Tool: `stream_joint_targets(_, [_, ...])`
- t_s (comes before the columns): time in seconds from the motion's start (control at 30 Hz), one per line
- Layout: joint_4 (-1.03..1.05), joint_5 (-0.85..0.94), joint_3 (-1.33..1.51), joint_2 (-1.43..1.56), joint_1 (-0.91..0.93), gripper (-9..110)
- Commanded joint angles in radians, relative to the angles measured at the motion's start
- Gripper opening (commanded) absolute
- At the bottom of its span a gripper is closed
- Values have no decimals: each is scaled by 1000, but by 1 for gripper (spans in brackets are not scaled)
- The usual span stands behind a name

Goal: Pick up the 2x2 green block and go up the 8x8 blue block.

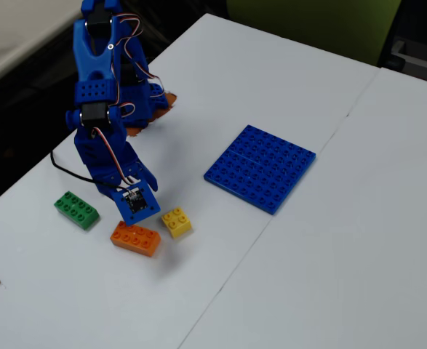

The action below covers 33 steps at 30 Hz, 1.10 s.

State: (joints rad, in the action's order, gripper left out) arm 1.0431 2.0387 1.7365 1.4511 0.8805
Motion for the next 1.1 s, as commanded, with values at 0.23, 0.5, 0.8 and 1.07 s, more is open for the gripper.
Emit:
stream_joint_targets(0.23, [-21,-12,-43,-14,-25,19])
stream_joint_targets(0.5, [25,-21,-43,23,-41,4])
stream_joint_targets(0.8, [196,55,-43,270,-44,2])
stream_joint_targets(1.07, [655,107,-420,347,-80,2])
